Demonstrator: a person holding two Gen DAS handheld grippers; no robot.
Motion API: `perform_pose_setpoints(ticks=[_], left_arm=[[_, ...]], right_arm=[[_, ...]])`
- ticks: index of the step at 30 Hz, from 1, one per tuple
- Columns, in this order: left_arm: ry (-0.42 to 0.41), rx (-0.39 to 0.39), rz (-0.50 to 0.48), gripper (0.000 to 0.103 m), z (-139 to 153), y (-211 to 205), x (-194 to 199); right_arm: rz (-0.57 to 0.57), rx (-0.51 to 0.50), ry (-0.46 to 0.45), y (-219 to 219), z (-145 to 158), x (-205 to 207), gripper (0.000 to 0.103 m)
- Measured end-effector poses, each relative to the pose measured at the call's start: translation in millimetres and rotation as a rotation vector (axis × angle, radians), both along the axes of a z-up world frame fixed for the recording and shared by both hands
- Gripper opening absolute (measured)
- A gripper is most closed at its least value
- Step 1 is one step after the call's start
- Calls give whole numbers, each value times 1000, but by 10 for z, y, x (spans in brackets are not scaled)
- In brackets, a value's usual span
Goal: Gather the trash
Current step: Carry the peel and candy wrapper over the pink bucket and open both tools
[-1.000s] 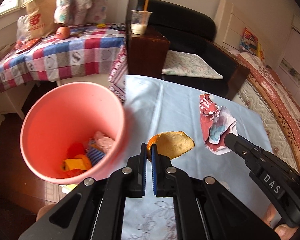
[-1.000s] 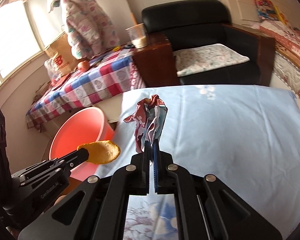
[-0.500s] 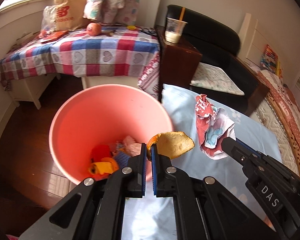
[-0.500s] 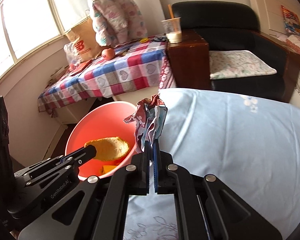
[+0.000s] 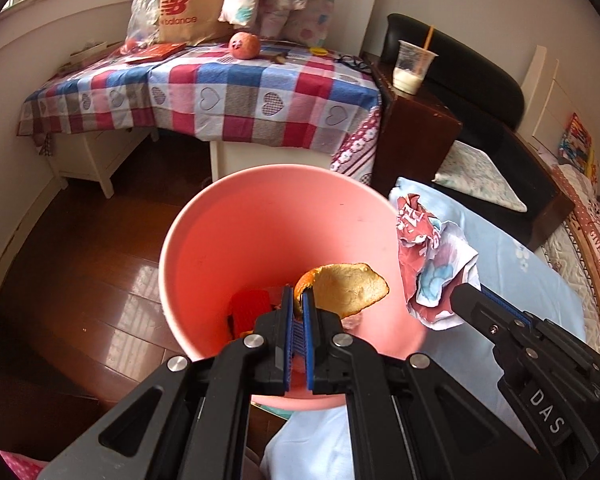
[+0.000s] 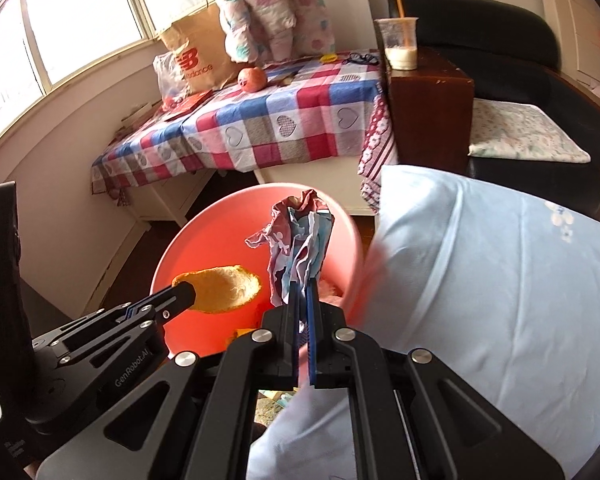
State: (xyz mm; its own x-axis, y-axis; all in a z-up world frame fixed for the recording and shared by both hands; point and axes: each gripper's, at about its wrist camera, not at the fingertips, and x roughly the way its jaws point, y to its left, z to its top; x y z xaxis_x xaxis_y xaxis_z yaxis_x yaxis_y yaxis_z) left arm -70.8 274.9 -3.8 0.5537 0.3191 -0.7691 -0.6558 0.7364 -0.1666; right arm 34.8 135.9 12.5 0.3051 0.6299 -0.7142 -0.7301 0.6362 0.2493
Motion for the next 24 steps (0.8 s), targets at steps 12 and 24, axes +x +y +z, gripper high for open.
perform_pose_setpoints(ticks=[12, 24], left_arm=[[31, -25, 33, 4, -189, 214, -75], [43, -36, 35, 7, -243, 250, -90]], right_arm=[[27, -51, 29, 229, -191, -4, 3], [50, -60, 36, 322, -227, -49, 3]])
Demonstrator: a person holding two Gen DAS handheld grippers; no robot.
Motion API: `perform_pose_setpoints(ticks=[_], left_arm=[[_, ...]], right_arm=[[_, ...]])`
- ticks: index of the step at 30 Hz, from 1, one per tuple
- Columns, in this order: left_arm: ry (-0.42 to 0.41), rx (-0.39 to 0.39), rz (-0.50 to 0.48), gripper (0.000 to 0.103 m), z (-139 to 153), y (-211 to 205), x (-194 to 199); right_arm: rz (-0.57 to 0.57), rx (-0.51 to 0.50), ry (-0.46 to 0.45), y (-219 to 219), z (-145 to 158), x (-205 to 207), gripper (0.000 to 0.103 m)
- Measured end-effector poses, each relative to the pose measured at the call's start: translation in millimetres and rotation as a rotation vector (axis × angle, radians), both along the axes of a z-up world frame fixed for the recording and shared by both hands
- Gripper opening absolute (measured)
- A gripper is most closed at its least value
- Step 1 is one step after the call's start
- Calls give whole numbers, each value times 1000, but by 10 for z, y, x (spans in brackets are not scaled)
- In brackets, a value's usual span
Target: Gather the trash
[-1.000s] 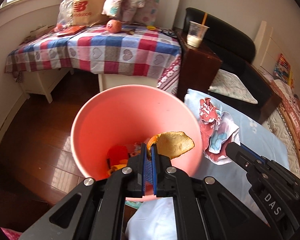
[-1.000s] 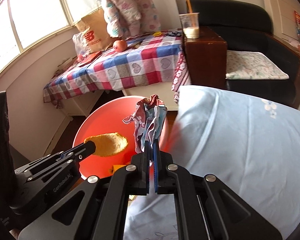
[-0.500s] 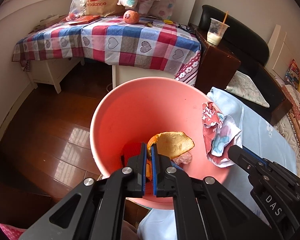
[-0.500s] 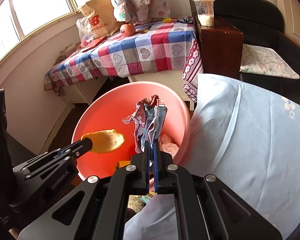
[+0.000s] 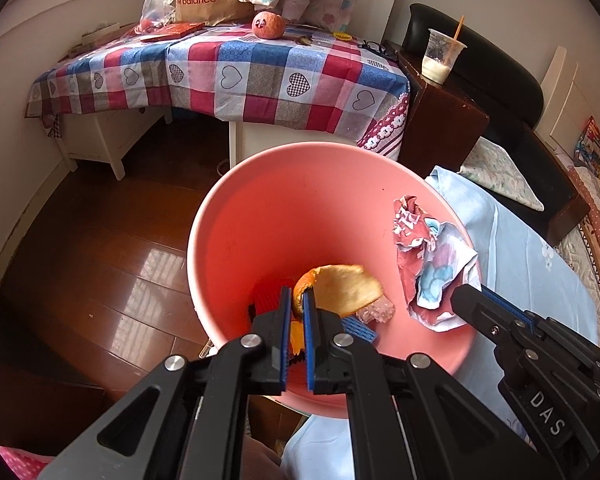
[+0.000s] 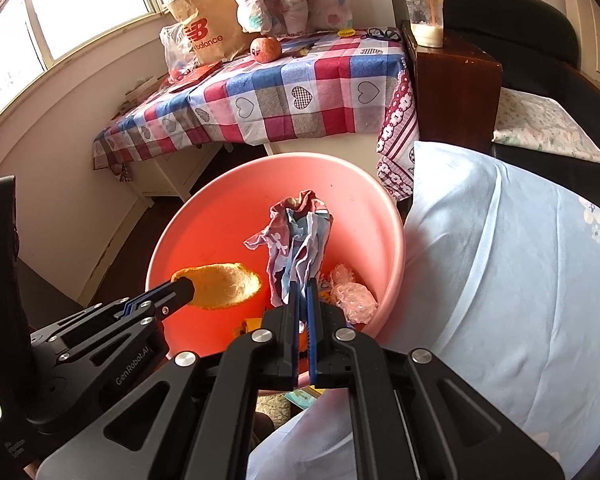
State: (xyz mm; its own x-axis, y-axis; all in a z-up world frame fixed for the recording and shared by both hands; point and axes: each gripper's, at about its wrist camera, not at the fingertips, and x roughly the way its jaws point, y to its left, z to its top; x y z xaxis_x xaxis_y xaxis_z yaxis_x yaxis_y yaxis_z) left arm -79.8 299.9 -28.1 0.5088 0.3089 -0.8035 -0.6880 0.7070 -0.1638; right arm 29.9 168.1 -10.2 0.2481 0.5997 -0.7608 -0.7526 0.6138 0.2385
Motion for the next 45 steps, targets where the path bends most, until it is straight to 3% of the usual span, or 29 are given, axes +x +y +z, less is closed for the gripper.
perform_pose_setpoints(ticks=[4, 7, 9, 10, 12, 13, 32, 36, 45], left_arm=[[2, 8, 2, 11, -7, 0, -4], [-7, 17, -1, 29, 16, -14, -16], [-16, 30, -1, 35, 46, -28, -26], [-19, 32, -2, 36, 60, -32, -24], [-26, 35, -4, 39, 84, -38, -29], [-29, 36, -4, 42, 95, -40, -33], [-40, 65, -34, 43, 244, -276, -97], [-42, 81, -46, 43, 291, -372, -112], [-59, 107, -60, 43, 395, -550, -165]], right_arm=[[0, -2, 12, 8, -18, 13, 4], [5, -3, 17, 12, -31, 21, 4], [6, -3, 17, 12, -36, 22, 5], [8, -3, 18, 11, -36, 23, 7], [10, 0, 12, 4, -37, 22, 24], [9, 4, 8, -5, -34, 20, 27], [-10, 40, -75, -426, 143, -92, 30], [-18, 56, -88, -535, 168, -136, 43], [-24, 72, -152, -703, 256, -255, 44]])
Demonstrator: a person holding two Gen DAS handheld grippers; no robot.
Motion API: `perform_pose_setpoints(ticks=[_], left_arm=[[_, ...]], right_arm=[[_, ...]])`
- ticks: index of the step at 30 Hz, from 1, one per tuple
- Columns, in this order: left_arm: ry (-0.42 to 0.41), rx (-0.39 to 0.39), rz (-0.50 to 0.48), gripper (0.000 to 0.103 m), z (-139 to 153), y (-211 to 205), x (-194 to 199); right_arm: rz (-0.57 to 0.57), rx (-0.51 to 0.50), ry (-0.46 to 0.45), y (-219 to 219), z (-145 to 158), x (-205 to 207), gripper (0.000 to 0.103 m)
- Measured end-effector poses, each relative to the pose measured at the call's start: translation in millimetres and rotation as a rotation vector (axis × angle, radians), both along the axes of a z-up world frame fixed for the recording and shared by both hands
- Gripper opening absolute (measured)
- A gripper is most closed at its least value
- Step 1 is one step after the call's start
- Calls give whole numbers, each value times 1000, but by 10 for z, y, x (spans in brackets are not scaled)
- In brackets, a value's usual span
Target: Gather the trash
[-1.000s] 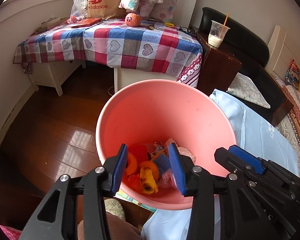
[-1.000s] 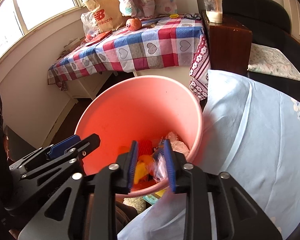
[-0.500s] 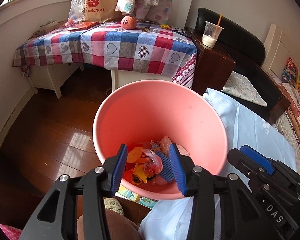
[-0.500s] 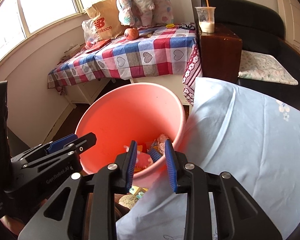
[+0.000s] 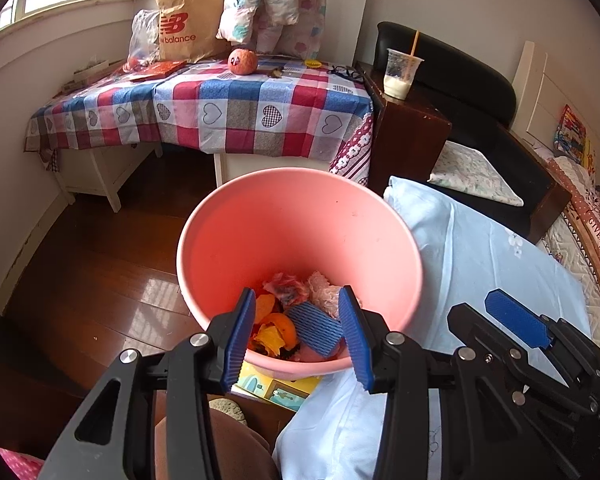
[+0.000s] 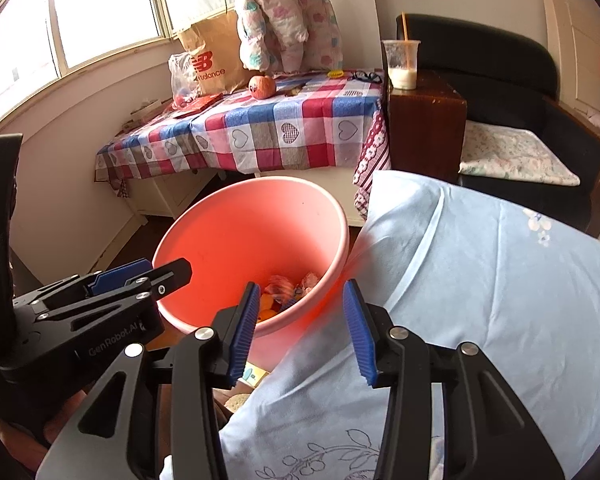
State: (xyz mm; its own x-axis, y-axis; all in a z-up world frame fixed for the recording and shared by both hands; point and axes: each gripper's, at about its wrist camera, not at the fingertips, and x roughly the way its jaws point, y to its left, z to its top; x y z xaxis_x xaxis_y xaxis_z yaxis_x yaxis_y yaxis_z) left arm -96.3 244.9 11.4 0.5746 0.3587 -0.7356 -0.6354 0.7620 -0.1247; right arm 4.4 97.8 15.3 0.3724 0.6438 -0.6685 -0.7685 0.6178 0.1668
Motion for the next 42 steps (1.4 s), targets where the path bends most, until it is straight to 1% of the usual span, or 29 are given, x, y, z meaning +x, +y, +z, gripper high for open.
perform_pose_setpoints(ticks=[8, 13, 17, 21, 28, 42], left_arm=[[-14, 14, -4, 42, 74, -98, -57], [-11, 18, -17, 42, 92, -151, -64], [-12, 24, -33, 41, 107, -209, -60], [-19, 28, -43, 41, 139, -260, -65], [-34, 37, -56, 41, 196, -320, -97], [-32, 35, -78, 41, 219, -404, -84]], right_arm=[[-8, 16, -34, -111, 66, -61, 45], [-21, 22, -29, -169, 64, -84, 46], [-35, 22, -22, -211, 56, -97, 51], [-55, 27, -27, -263, 71, -104, 51], [-97, 38, -65, -365, 130, -125, 51], [-135, 26, -65, -446, 102, -106, 51]])
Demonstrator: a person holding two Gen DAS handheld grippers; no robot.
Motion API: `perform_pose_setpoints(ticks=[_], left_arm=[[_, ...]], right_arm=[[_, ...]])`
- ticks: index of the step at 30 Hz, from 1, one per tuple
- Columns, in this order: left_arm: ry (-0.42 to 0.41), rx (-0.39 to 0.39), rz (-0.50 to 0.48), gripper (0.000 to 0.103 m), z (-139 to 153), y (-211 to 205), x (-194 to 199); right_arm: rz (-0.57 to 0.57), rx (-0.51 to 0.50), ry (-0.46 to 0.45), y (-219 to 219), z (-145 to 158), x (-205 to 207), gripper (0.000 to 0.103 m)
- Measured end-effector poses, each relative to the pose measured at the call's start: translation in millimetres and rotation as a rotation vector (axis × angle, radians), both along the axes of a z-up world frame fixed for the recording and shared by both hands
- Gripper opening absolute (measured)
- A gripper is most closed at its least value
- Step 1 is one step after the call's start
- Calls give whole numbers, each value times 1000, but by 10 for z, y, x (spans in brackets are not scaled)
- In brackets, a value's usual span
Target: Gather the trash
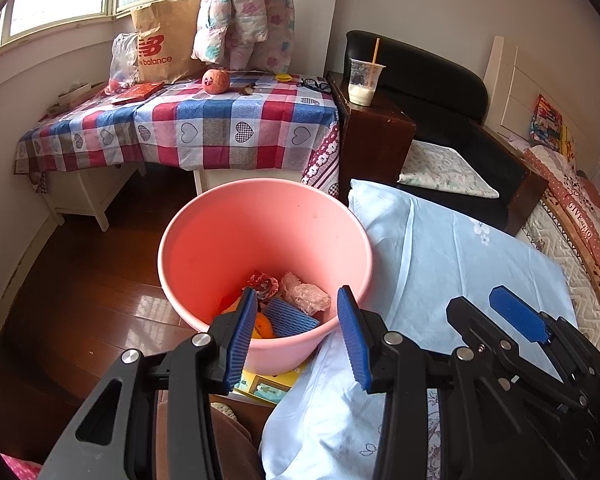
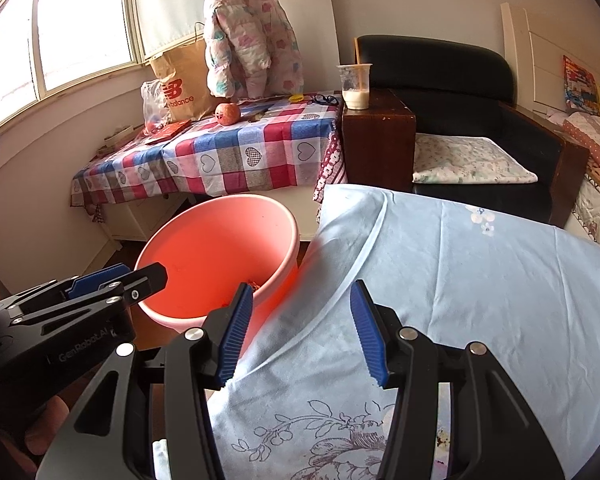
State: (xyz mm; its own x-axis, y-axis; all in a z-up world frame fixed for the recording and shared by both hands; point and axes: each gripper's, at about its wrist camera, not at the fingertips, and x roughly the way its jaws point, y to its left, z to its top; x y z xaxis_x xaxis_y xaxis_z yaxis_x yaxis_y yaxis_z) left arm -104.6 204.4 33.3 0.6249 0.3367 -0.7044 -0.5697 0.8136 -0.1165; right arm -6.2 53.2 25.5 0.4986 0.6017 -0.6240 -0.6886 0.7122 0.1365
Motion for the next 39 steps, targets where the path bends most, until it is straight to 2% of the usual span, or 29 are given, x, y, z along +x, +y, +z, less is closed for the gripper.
perform_pose_setpoints(ticks=[39], left_arm=[[12, -11, -11, 41, -147, -10, 70]], right_arm=[[-41, 5, 11, -53, -94, 86, 51]])
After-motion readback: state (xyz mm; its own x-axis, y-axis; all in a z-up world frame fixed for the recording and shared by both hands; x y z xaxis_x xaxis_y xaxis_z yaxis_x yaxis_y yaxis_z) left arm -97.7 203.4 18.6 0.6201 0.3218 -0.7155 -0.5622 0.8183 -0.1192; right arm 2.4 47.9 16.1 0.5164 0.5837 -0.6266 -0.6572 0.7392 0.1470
